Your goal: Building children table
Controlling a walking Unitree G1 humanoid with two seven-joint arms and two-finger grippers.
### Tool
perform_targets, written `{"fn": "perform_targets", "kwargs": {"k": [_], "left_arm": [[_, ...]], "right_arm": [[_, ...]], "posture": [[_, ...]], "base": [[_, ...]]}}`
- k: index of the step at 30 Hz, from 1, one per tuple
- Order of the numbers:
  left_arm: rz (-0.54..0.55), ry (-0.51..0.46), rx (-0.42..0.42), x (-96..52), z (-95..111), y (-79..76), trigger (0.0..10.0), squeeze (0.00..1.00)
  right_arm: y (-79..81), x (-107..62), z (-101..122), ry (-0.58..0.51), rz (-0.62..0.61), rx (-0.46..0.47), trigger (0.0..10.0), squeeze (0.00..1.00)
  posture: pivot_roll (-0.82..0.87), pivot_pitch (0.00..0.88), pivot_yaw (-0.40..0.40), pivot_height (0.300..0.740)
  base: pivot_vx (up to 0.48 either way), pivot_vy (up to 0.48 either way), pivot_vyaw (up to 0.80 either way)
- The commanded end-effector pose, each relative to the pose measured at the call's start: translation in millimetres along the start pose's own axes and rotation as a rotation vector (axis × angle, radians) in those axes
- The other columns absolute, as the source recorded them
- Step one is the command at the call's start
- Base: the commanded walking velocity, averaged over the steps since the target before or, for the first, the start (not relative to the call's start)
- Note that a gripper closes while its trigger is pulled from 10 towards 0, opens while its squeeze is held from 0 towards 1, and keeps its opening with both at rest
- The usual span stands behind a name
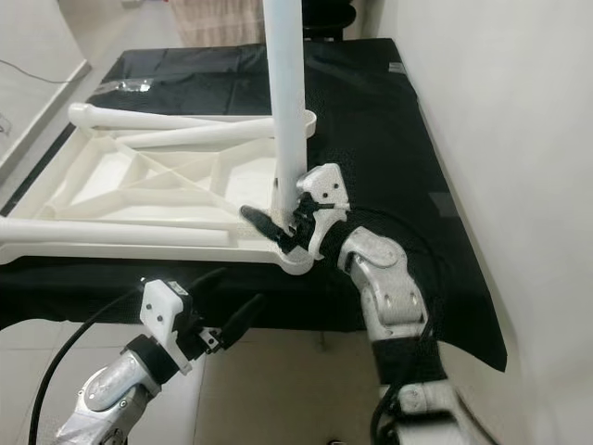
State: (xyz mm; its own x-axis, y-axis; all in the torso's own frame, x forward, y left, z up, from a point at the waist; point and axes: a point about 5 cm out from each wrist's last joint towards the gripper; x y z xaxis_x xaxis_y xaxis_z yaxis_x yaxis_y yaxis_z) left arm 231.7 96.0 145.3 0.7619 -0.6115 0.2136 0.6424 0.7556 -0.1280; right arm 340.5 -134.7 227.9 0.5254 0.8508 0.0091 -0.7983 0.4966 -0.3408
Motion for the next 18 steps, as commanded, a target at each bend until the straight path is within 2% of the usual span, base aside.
{"fn": "perform_targets", "kwargs": {"k": [1,4,5,7,13,15,18], "left_arm": [[0.011,0.007,-0.001,-2.9,-2.9,0.7,10.0,0.00],[0.011,0.007,-0.001,-2.9,-3.0,0.6,10.0,0.00],[0.011,0.008,-0.001,-3.1,-3.2,0.3,10.0,0.00],[0.011,0.009,-0.003,-3.3,-3.4,-0.1,10.0,0.00],[0.010,0.009,-0.004,-3.3,-3.6,-0.5,10.0,0.00],[0.010,0.008,-0.006,-3.1,-3.4,-1.0,10.0,0.00],[0.010,0.007,-0.006,-3.2,-3.2,-1.2,10.0,0.00]], "right_arm": [[6.4,4.5,-1.3,-0.031,0.068,0.015,10.0,0.00],[5.2,4.2,-0.6,-0.029,0.100,0.024,10.0,0.00],[1.6,5.1,1.6,-0.045,0.138,0.049,0.0,0.00],[-4.2,5.8,2.8,-0.059,0.186,0.073,0.0,0.00],[-8.0,5.1,1.6,-0.060,0.203,0.084,0.0,0.00],[-13.8,1.4,-6.6,-0.027,0.077,0.078,0.0,0.00],[-15.3,-0.4,-9.7,-0.013,0.024,0.075,0.0,0.00]], "posture": [[0.01,0.185,0.045,0.740],[0.01,0.185,0.045,0.740],[0.02,0.186,0.047,0.740],[0.02,0.189,0.047,0.740],[0.02,0.189,0.046,0.740],[0.02,0.196,0.042,0.740],[0.02,0.197,0.038,0.740]], "base": [[0.000,0.000,0.00],[0.000,0.000,0.00],[0.000,0.000,0.00],[0.000,0.000,0.00],[0.000,0.000,0.00],[0.000,0.000,0.00],[0.000,0.000,0.00]]}}
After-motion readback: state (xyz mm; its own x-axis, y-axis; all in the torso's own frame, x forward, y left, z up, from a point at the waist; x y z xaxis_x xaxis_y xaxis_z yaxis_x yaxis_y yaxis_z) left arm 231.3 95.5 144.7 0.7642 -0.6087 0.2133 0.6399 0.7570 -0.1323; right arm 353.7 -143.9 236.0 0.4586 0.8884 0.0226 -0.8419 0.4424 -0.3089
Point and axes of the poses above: a point about 5 cm out from each wrist's last joint towards the gripper, its own x axis pointing out of the wrist towards the gripper, its own z axis along the axis of the wrist's last joint, y = z × x, and after that the axes turned 8 degrees about -x, right-handed
